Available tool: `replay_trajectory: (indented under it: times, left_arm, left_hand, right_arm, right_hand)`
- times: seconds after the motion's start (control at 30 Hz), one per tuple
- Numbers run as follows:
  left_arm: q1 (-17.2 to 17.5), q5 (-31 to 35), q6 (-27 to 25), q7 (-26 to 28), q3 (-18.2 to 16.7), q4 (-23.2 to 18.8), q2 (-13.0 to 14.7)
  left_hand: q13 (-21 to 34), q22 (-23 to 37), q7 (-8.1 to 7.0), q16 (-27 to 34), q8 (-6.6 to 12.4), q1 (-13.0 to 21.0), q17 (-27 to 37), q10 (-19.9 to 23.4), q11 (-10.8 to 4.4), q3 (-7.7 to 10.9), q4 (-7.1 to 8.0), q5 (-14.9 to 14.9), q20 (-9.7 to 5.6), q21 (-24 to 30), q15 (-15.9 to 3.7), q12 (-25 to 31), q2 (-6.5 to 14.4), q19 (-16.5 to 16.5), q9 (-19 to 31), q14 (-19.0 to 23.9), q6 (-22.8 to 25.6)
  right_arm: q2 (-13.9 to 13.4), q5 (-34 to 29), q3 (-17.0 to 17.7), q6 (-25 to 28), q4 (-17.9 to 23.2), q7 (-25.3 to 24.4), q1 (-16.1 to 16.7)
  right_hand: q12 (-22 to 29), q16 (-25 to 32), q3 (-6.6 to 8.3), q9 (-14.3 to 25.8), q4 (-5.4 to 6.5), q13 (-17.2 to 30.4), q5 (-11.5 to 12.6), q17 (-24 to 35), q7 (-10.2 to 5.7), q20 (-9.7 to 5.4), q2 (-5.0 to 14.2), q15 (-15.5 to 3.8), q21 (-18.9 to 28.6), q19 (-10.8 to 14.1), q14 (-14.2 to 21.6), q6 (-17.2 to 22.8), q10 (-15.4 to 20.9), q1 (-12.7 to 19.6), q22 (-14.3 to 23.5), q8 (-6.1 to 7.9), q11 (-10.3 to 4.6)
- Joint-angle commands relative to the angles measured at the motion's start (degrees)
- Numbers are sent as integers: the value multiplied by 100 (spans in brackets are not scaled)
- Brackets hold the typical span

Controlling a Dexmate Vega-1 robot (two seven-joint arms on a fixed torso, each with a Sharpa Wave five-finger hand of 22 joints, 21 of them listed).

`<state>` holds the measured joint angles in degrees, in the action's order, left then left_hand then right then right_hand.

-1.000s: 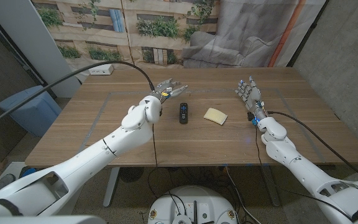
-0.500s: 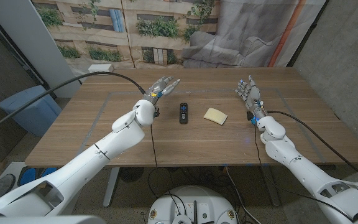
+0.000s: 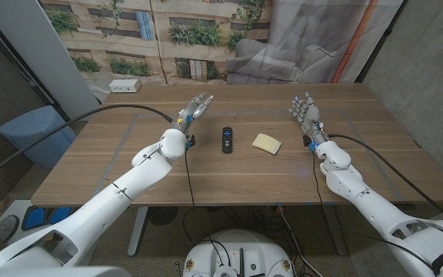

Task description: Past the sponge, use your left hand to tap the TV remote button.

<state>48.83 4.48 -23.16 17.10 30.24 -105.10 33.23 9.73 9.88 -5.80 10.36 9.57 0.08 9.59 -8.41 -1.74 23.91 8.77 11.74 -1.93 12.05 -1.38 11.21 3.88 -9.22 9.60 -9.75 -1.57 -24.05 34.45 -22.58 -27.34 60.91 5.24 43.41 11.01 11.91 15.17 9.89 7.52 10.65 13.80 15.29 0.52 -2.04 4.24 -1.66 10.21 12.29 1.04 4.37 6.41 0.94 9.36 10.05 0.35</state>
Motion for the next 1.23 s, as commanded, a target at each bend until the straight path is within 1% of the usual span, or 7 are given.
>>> replay_trajectory:
  times: [0.03, 0.17, 0.27, 0.7, 1.03, 1.17, 1.23]
  left_arm:
    - [75, -688, 1080, 532, -110, 712, -163]
    - [62, -754, 1432, 625, -92, 932, -193]
    - [51, -810, 1749, 734, -98, 1139, -273]
    - [28, -1015, 2920, 1105, -169, 1943, -622]
    - [-33, -1336, 3702, 1211, -179, 2674, -1110]
    - [-112, -1527, 4008, 1155, -185, 3055, -1320]
    - [-82, -1687, 4170, 1109, -227, 3137, -1407]
  left_hand:
    - [14, -6, 173, 11, 48, 80, 17, 33, -32, 83, 0, 38, -282, -21, -18, -7, 537, 79, 15, -192, -3]
    - [13, -9, 288, 37, 79, 77, 16, 140, -22, 118, 4, 40, -301, -18, -49, 18, 546, 148, 15, -74, 68]
    - [12, -9, 296, 40, 82, 79, 14, 174, -22, 131, 3, 41, -297, -22, -67, 23, 548, 160, 15, -38, 82]
    - [9, -9, 350, 52, 61, 79, 12, 265, -22, 209, -1, 43, -385, 47, -123, 3, 540, 511, 14, 206, 69]
    - [7, -11, 356, 47, 75, 70, 16, 299, -20, 227, 5, 42, -378, 28, -119, -1, 532, 535, 14, 257, 95]
    - [8, -12, 365, 38, 91, 65, 17, 298, -10, 235, 8, 41, -353, 21, -118, -9, 530, 550, 14, 263, 144]
    - [8, -12, 371, 30, 108, 62, 18, 296, -6, 240, 11, 40, -354, 14, -109, -13, 529, 553, 15, 260, 194]
  right_arm:
    - [32, -247, -51, 20, 224, -440, 47]
    - [-4, -338, -52, 55, 411, -635, 144]
    - [2, -385, -52, 53, 512, -756, 210]
    - [-169, -476, -30, 263, 1138, -1058, 558]
    - [-238, -395, 16, 439, 1452, -1163, 774]
    - [-113, -291, 4, 395, 1348, -1097, 737]
    - [462, 463, 255, -529, 891, -410, 626]
  right_hand:
    - [-16, -30, -7, 8, 13, 12, 23, -3, 35, -23, 17, -81, -8, -72, -40, -45, -9, -23, 13, -3, -72]
    - [-16, -27, -10, 8, 15, 9, 27, -13, 22, -33, 18, -64, -14, -111, -32, -77, -9, -21, 13, -4, -81]
    - [-30, 16, -12, 9, 14, 4, 34, -38, -5, 0, 22, 56, -10, -151, 91, -116, -51, -13, 13, 3, -97]
    - [-48, 27, -23, 10, 17, -1, 41, -70, 29, 13, 18, 120, 12, -146, 149, -186, -116, -12, 12, 2, -65]
    - [-34, -32, -40, 10, 29, -2, 46, -86, 34, 5, 15, 123, 20, -155, -2, -225, -112, -24, 12, 12, -20]
    - [-28, -34, -45, 10, 32, -2, 46, -89, 23, 8, 15, 120, 22, -155, -13, -221, -103, -27, 13, 19, -20]
    - [-18, -34, -48, 10, 34, -2, 49, -94, 33, 23, 17, 131, 19, -170, -19, -188, -81, -26, 13, 35, 28]
